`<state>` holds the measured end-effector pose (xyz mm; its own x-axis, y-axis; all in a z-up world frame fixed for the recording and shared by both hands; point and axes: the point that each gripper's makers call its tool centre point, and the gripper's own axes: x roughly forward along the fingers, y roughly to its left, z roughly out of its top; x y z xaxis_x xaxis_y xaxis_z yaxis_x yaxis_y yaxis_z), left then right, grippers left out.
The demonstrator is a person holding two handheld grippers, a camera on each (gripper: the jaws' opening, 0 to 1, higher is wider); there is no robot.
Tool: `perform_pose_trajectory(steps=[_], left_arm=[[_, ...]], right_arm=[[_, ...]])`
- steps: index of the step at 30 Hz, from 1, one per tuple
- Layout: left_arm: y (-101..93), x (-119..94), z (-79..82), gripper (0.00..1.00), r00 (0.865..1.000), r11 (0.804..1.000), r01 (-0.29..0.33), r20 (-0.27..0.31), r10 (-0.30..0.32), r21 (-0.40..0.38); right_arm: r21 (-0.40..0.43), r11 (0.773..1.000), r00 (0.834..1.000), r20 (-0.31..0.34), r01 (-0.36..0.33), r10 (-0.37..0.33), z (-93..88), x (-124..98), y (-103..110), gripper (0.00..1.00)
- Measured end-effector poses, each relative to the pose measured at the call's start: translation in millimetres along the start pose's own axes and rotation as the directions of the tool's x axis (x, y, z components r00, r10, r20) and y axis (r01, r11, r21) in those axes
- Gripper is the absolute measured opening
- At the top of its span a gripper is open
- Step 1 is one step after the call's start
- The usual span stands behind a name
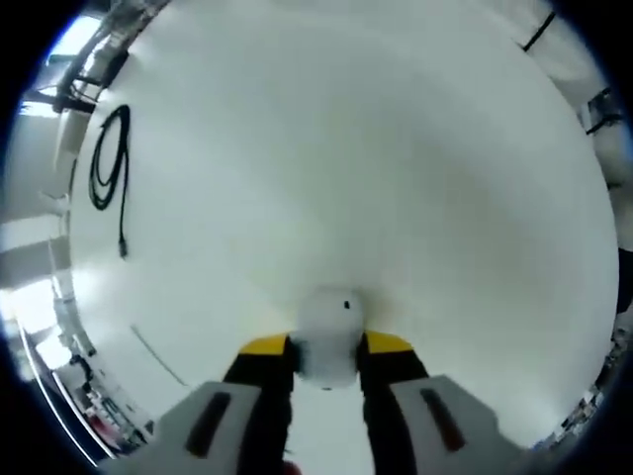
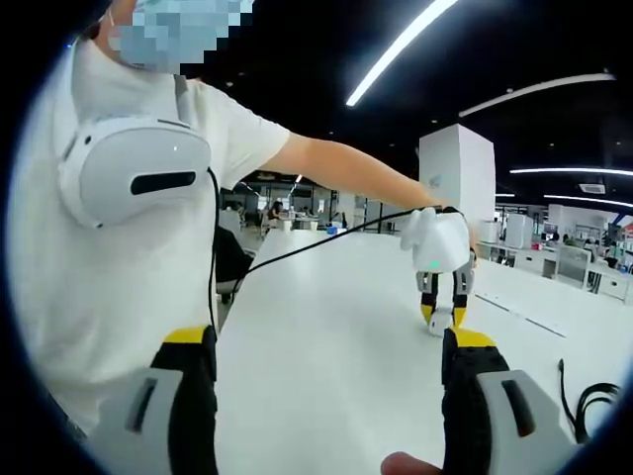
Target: Plug the desk Type‑C cable into the charger adapter.
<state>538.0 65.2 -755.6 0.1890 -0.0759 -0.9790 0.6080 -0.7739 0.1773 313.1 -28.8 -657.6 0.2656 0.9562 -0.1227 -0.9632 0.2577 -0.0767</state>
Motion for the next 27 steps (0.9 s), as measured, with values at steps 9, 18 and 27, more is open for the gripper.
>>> perform_pose_trajectory(steps=[9, 18, 27], left_arm=[[-2.5, -4.2, 3.3, 0.23, 1.000, 0.997, -0.013, 0.027, 0.015, -0.076], [-7.1, -4.8, 4.3, 0.23, 0.997, 0.979, -0.007, 0.068, 0.021, -0.206], [-5.4, -10.3, 7.1, 0.23, 0.994, 0.957, -0.016, 0.098, 0.046, -0.290]], right_arm=[[-0.004, 1.000, 1.000, -0.001, -0.005, 0.004, 0.8, 0.7, 2.4, 0.96], [-0.007, 1.000, 1.000, -0.001, -0.008, 0.008, 1.4, 1.4, 4.4, 0.96], [-0.015, 1.000, 1.000, -0.002, -0.011, 0.010, 3.4, 2.1, 5.8, 0.96]])
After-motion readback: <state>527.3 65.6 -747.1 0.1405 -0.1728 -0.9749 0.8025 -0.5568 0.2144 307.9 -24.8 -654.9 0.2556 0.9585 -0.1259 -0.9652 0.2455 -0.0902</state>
